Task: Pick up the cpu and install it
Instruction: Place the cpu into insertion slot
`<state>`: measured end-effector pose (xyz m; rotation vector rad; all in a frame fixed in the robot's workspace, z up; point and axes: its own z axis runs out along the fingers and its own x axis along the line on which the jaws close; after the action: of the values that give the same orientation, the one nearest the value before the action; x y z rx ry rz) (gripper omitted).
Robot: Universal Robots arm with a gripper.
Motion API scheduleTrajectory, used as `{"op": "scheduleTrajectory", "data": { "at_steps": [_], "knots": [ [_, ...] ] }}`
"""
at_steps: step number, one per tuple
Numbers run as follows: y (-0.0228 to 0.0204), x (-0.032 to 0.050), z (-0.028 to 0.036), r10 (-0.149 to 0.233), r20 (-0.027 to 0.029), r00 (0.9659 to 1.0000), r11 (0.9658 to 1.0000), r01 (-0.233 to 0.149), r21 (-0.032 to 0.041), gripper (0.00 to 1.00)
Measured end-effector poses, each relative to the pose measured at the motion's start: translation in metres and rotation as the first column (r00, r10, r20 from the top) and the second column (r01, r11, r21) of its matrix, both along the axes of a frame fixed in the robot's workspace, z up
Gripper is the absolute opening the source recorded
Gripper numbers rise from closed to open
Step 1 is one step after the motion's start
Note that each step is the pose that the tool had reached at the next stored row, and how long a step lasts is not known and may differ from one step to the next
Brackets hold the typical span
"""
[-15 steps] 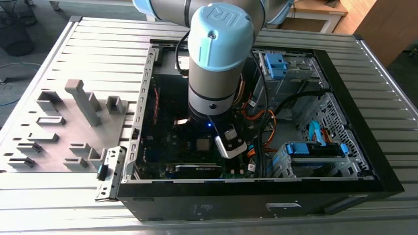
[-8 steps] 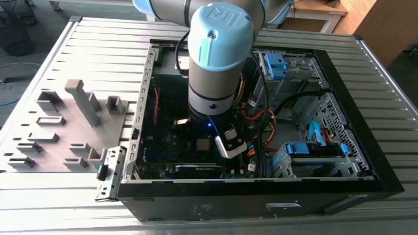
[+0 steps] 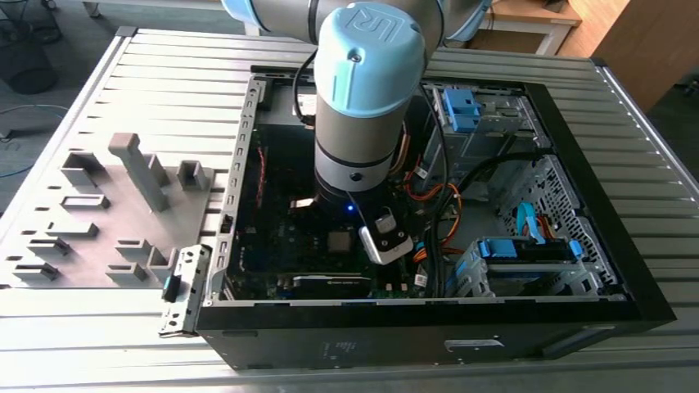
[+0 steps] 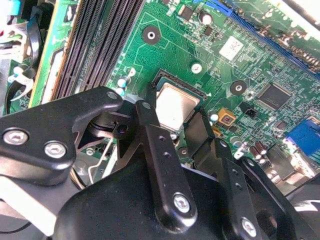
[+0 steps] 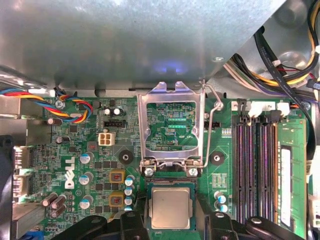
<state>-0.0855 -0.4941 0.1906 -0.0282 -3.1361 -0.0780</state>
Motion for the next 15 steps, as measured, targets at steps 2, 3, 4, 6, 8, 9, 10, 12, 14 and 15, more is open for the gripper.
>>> {"op": "scheduleTrajectory", "data": {
  "at_steps": [2, 3, 4, 6, 8, 9, 10, 12, 14, 15],
  "knots": [
    [0.0, 0.0, 0.0001, 0.001, 0.0, 1.0, 1.0, -0.001, 0.0, 0.47],
    [0.0, 0.0, 0.0001, 0.003, 0.0, 1.0, 1.0, -0.003, -0.0002, 0.47],
    [0.0, 0.0, 0.0001, 0.006, -0.0001, 1.0, 1.0, -0.006, -0.0003, 0.47],
    [0.0, 0.0, 0.0001, 0.011, -0.0001, 0.9999, 0.9999, -0.011, -0.0004, 0.47],
    [0.0, 0.0, 0.0, 0.015, -0.0001, 0.9999, 0.9999, -0.015, -0.0003, 0.47],
    [0.0, 0.0, -0.0001, 0.017, -0.0001, 0.9999, 0.9999, -0.017, -0.0002, 0.47],
    [0.0, 0.0, -0.0002, 0.018, -0.0001, 0.9998, 0.9998, -0.018, -0.0004, 0.47],
    [-0.0001, 0.0, -0.0008, 0.019, -0.0002, 0.9998, 0.9998, -0.019, -0.0005, 0.47],
    [-0.0001, 0.0, -0.0013, 0.019, -0.0003, 0.9998, 0.9998, -0.019, -0.0008, 0.47],
    [-0.0001, 0.0, -0.0016, 0.019, -0.0003, 0.9998, 0.9998, -0.019, -0.0007, 0.47]
  ]
}}
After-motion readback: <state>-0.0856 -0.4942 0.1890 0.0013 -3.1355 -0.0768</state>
